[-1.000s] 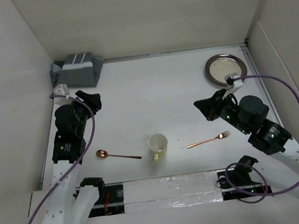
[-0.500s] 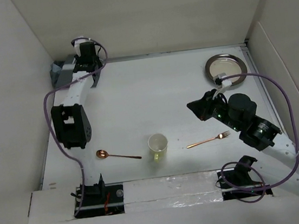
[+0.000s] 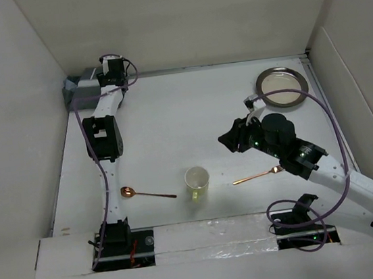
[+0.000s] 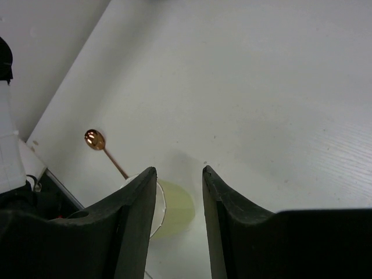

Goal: Set the dinner table for one person

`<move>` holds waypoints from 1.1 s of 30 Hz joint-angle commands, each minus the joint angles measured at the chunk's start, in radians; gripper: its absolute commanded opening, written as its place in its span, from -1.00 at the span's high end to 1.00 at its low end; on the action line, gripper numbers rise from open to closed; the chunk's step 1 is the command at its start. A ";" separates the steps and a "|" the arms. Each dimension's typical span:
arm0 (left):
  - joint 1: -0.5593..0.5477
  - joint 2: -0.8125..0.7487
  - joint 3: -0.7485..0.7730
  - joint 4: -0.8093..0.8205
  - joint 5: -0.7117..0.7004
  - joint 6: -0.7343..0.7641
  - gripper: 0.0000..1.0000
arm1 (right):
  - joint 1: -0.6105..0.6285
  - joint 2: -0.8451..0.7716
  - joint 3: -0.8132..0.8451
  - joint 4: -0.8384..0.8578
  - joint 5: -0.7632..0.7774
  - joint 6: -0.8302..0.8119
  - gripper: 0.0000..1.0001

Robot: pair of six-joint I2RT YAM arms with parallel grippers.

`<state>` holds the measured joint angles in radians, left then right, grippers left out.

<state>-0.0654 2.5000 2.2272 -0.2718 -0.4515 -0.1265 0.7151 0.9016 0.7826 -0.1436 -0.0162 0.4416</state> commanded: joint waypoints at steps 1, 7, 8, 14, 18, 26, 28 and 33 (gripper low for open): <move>-0.004 0.020 0.061 0.031 -0.049 0.051 -0.03 | 0.009 0.006 -0.002 0.081 -0.033 -0.007 0.14; -0.004 0.075 0.078 0.037 -0.038 0.074 0.05 | 0.009 0.013 0.012 0.098 -0.013 -0.020 0.13; -0.004 0.080 0.078 0.036 -0.038 0.074 0.09 | 0.009 0.014 0.017 0.098 -0.005 -0.023 0.12; -0.004 0.112 0.098 0.012 -0.039 0.065 0.94 | 0.009 0.023 0.035 0.076 0.048 -0.038 0.12; -0.023 -0.045 0.031 0.081 0.040 0.030 1.00 | 0.009 0.042 0.035 0.099 0.038 -0.038 0.12; -0.224 -0.441 -0.433 0.437 0.365 -0.016 1.00 | 0.009 0.083 0.020 0.167 0.024 -0.026 0.14; -0.266 -0.510 -0.513 0.508 0.401 -0.053 1.00 | 0.009 0.079 0.011 0.168 0.024 -0.017 0.14; -0.275 -0.670 -0.786 0.618 0.419 -0.192 1.00 | 0.009 0.088 0.004 0.155 0.107 -0.012 0.55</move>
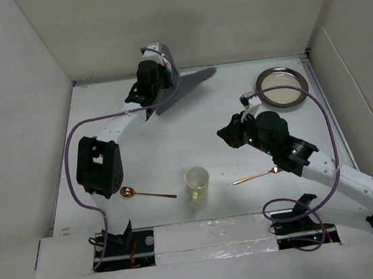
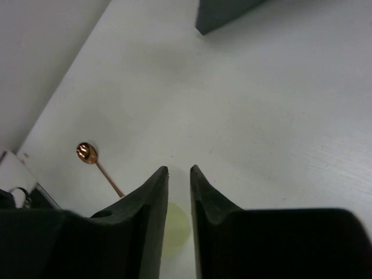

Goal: Set the dinner table for one person

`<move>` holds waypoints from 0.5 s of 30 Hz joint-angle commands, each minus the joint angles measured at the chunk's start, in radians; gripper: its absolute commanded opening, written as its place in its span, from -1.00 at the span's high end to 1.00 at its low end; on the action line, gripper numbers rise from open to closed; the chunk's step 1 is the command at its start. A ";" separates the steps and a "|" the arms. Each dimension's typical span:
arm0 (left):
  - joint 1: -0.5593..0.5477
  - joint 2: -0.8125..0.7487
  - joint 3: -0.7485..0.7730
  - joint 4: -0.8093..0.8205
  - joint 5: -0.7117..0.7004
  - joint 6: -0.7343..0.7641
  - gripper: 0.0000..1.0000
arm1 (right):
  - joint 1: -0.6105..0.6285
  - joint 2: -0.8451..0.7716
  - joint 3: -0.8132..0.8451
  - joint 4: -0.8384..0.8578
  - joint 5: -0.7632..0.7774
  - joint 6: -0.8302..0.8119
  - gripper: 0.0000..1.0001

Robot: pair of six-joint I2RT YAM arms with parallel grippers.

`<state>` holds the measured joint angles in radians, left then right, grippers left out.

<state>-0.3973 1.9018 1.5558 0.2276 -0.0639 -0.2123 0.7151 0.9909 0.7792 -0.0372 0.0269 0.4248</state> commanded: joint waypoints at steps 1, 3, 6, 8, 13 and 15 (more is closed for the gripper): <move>0.057 -0.102 -0.161 0.156 0.004 -0.136 1.00 | 0.009 0.012 0.012 0.049 0.105 0.009 0.79; 0.057 -0.202 -0.320 0.193 -0.033 -0.264 1.00 | -0.002 0.038 0.026 0.051 0.145 0.035 1.00; 0.057 -0.305 -0.537 0.286 -0.051 -0.432 1.00 | -0.012 0.121 0.020 0.097 0.228 0.084 0.98; 0.057 -0.348 -0.681 0.358 -0.053 -0.499 1.00 | -0.025 0.200 0.020 0.100 0.269 0.120 0.54; 0.070 -0.350 -0.810 0.411 -0.045 -0.607 0.77 | -0.045 0.357 -0.017 0.178 0.275 0.175 -0.38; 0.090 -0.346 -0.813 0.411 -0.010 -0.611 0.52 | -0.054 0.386 -0.026 0.187 0.257 0.177 -0.43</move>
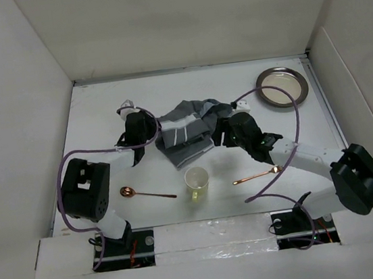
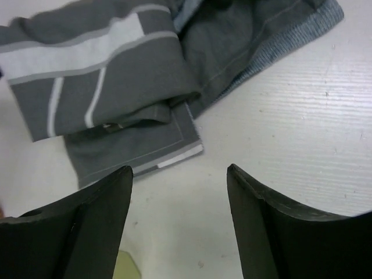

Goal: Set the dinner table for one person

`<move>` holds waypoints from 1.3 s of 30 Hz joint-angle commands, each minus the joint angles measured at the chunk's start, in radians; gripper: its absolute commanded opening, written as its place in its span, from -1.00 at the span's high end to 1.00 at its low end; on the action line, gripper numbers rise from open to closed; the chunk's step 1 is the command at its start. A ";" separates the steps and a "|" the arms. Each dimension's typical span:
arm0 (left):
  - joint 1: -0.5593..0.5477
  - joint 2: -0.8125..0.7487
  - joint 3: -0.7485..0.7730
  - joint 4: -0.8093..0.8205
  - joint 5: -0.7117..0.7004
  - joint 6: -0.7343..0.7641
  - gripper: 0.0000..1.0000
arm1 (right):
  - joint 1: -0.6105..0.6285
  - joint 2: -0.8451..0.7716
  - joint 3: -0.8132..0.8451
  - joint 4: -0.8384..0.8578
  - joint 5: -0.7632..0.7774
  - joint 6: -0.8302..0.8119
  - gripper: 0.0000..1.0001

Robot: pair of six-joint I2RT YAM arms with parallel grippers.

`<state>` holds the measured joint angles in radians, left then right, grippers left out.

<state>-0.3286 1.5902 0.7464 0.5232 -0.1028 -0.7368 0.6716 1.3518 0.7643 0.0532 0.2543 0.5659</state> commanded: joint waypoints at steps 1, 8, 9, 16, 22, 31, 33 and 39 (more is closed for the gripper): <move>0.022 -0.039 -0.004 0.116 0.038 -0.070 0.30 | -0.010 0.036 -0.016 0.100 0.023 0.041 -0.44; -0.150 -0.244 0.094 -0.116 -0.254 0.210 0.16 | -0.041 0.038 -0.078 0.155 -0.010 0.058 0.30; -0.183 -0.265 0.094 -0.141 -0.332 0.232 0.14 | -0.041 0.027 -0.085 0.165 -0.021 0.060 0.80; -0.414 -0.204 0.195 -0.481 -0.451 0.299 -0.01 | -0.050 -0.112 -0.145 0.171 -0.046 0.035 0.55; -0.512 0.016 0.433 -0.518 -0.306 0.526 0.00 | -0.110 -0.301 -0.201 0.076 -0.011 0.064 0.19; -0.544 0.373 0.749 -0.674 -0.242 0.761 -0.20 | -0.240 -0.836 -0.257 -0.167 0.011 0.109 0.11; -0.544 0.418 0.772 -0.689 -0.251 0.784 -0.23 | -0.241 -0.862 -0.224 -0.210 0.005 0.095 0.08; -0.553 0.485 0.817 -0.721 -0.270 0.855 -0.22 | -0.241 -0.813 -0.168 -0.254 -0.026 0.072 0.07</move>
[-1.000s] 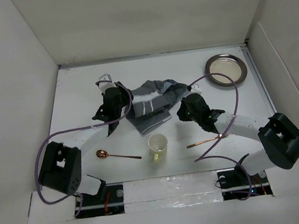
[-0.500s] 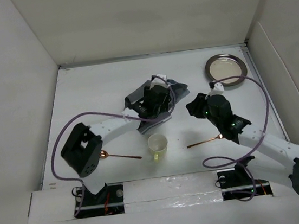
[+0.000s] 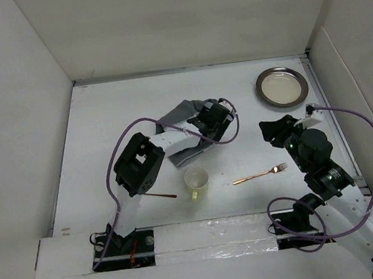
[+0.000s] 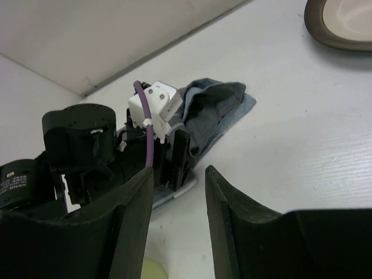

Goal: Set the dinner table for one person

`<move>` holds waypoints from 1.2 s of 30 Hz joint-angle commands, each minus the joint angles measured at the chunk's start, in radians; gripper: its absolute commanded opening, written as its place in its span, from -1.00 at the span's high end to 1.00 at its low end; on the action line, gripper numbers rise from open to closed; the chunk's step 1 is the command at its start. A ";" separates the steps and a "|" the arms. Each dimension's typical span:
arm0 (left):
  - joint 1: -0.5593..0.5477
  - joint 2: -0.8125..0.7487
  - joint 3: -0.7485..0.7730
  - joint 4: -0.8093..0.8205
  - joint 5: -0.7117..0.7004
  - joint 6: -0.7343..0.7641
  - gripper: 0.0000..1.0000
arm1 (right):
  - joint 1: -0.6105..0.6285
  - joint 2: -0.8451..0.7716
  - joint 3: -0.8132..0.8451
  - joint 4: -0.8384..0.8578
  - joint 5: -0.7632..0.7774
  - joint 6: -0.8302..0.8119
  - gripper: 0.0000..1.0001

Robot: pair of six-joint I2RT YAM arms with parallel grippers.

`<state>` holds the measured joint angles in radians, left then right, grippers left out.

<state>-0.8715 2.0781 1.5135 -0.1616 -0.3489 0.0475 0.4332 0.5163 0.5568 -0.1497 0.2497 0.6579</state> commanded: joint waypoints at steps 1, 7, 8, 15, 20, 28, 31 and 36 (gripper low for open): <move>-0.020 0.005 0.059 -0.044 -0.033 0.072 -0.21 | -0.002 0.028 0.034 -0.039 -0.038 -0.021 0.08; -0.020 0.036 0.057 -0.032 -0.133 0.098 -0.03 | -0.002 0.068 -0.003 0.033 -0.118 -0.027 0.07; -0.020 0.037 0.057 -0.026 -0.151 0.101 0.00 | -0.002 0.073 -0.009 0.051 -0.128 -0.027 0.07; -0.020 0.016 0.042 0.043 -0.168 0.097 0.28 | -0.002 0.111 -0.047 0.116 -0.228 -0.052 0.07; -0.020 0.020 0.062 0.054 -0.162 0.106 0.54 | -0.002 0.120 -0.046 0.114 -0.242 -0.053 0.08; 0.037 -0.028 0.060 0.102 -0.139 0.001 1.00 | -0.002 0.139 -0.072 0.141 -0.242 -0.057 -0.02; 0.124 -0.192 0.012 0.151 -0.072 -0.082 1.00 | -0.002 0.189 -0.081 0.196 -0.272 -0.057 -0.08; 0.348 -0.427 -0.128 0.266 0.160 -0.283 1.00 | 0.009 0.416 -0.005 0.233 -0.302 -0.089 -0.22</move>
<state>-0.6495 1.8545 1.4178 -0.0322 -0.3077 -0.0814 0.4335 0.8440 0.4984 0.0162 -0.0151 0.6037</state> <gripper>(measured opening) 0.010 0.605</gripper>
